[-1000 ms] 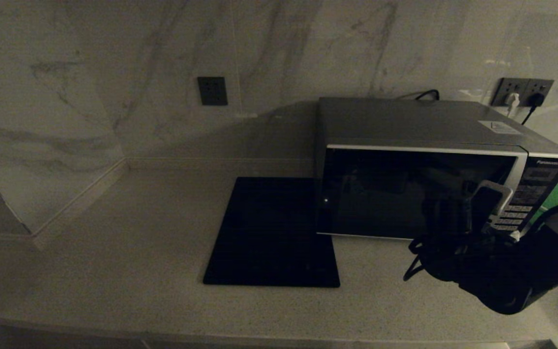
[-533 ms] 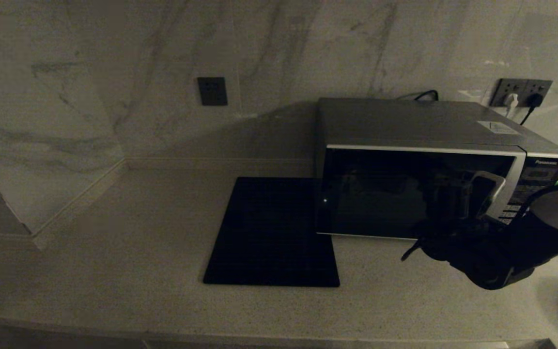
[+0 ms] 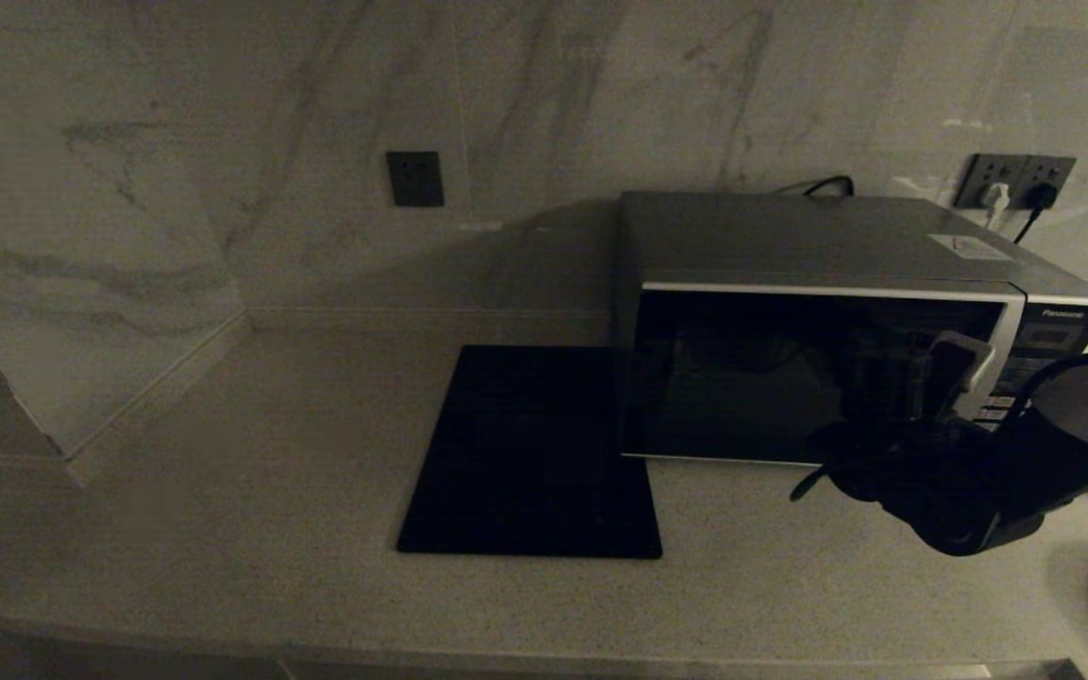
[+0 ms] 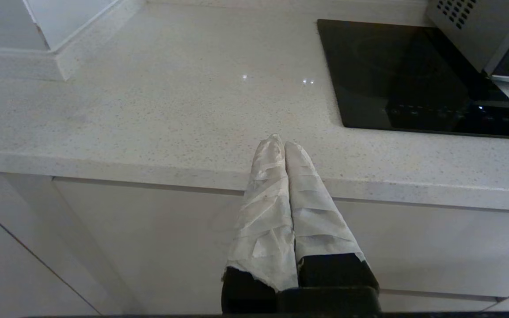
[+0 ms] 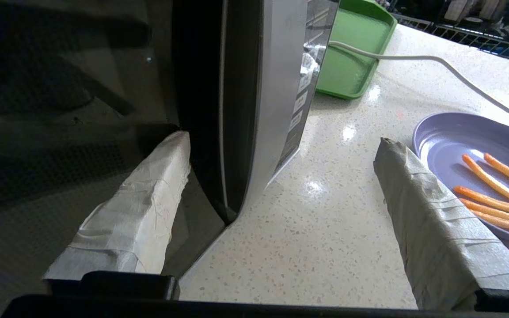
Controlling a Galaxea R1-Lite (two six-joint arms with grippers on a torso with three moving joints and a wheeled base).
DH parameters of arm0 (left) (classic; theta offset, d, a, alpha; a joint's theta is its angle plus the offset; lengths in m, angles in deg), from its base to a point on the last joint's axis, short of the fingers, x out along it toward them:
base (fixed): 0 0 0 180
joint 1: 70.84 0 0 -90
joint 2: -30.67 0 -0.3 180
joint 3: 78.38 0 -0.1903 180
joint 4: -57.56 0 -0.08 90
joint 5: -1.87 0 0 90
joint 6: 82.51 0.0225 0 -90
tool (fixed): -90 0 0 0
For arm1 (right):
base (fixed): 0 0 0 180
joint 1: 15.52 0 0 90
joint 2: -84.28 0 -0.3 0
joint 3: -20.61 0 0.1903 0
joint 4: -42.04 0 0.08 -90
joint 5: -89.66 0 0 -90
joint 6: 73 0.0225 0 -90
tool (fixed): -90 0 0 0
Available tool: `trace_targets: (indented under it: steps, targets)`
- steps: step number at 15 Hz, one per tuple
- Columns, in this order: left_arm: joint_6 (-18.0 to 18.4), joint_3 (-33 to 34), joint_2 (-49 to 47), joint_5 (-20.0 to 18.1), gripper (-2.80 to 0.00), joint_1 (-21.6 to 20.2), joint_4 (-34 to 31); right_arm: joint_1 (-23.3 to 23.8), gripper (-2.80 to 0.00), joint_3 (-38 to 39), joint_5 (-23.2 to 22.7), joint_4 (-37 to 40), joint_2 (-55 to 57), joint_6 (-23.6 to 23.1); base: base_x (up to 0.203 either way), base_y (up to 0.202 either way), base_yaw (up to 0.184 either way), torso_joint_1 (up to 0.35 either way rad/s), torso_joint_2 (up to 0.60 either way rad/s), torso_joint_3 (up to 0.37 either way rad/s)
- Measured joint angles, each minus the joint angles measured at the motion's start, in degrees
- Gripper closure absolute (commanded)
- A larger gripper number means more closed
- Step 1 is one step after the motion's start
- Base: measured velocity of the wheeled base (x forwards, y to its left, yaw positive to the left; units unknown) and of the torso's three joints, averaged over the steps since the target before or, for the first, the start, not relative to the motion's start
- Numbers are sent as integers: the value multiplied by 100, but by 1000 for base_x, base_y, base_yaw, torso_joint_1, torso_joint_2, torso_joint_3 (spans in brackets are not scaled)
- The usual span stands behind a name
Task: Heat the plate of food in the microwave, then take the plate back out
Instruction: Open the microwave oven
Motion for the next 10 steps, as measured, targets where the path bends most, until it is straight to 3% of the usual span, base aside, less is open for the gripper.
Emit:
trace_targets:
  steps: [10]
  targets:
    - [0,0,0,-2,0,-1,2,-9,-280,467,27,21,-237,21,0,0,0,0,0,0]
